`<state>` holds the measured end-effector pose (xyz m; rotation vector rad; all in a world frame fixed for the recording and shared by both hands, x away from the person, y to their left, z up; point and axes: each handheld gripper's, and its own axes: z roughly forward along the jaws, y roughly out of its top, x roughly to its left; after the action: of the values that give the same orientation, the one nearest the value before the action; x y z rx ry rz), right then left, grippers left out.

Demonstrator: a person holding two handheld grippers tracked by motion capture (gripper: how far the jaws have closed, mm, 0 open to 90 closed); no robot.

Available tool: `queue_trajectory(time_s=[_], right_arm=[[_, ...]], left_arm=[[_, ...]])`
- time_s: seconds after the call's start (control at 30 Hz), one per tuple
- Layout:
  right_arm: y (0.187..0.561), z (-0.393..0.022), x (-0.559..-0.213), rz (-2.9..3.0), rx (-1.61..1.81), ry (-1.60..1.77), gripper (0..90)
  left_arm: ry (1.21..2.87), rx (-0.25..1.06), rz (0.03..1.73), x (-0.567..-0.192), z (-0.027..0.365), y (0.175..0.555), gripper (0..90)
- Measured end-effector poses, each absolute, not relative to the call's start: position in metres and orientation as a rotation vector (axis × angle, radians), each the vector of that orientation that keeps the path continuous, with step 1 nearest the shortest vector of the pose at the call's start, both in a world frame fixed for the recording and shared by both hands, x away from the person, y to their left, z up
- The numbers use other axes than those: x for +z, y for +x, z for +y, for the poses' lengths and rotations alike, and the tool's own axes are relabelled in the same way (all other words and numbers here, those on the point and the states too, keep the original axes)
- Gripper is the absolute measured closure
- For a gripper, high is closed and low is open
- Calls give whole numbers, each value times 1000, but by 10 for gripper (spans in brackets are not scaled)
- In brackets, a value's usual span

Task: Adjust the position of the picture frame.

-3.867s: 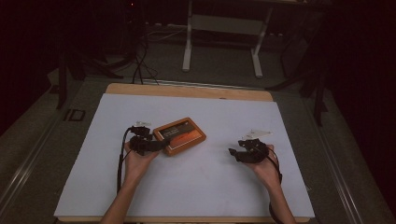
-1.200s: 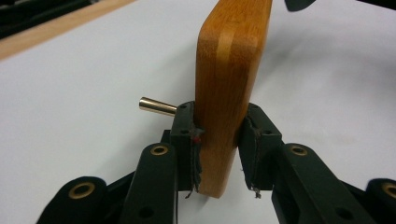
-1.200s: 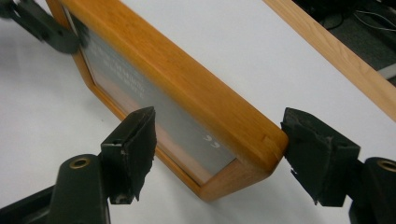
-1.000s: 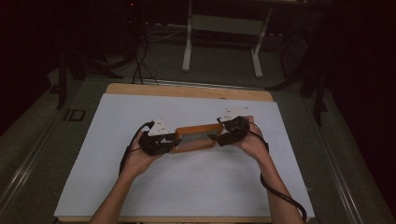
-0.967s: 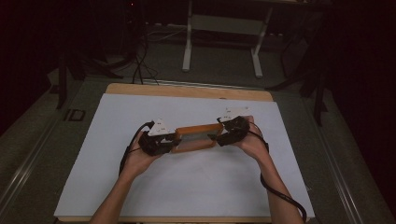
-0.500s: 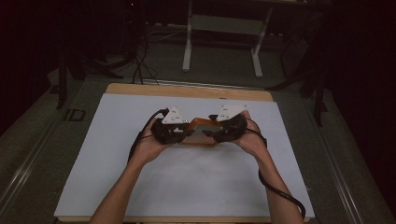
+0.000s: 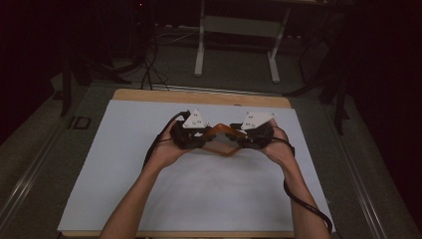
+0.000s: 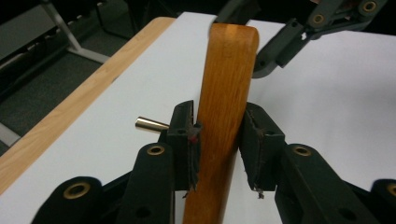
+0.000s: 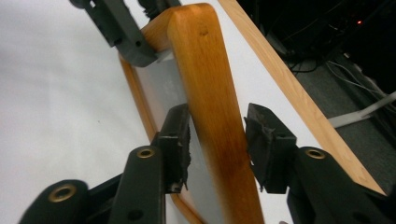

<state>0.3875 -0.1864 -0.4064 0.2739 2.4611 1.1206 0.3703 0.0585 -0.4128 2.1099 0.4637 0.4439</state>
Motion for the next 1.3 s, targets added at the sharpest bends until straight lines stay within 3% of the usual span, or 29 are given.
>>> queue_trajectory(time_s=[0.27,0.4,0.5,0.67,0.93,1.3], right_arm=[[383,-203,-409,2431,1128,290,655],[380,-215,-411,2407,1121,322,680],[380,-223,-414,2399,1146,350,681],[379,-230,-418,2381,1176,378,682],[379,-230,-420,2356,1202,418,684],[381,-234,-423,2353,1226,463,685]], left_arm=[[2044,387,497,-412,48,378,617],[1992,368,549,-419,54,381,445],[1948,343,612,-433,63,384,390],[1914,254,697,-458,67,394,395],[1927,208,733,-481,51,403,562],[1894,146,735,-477,56,404,585]])
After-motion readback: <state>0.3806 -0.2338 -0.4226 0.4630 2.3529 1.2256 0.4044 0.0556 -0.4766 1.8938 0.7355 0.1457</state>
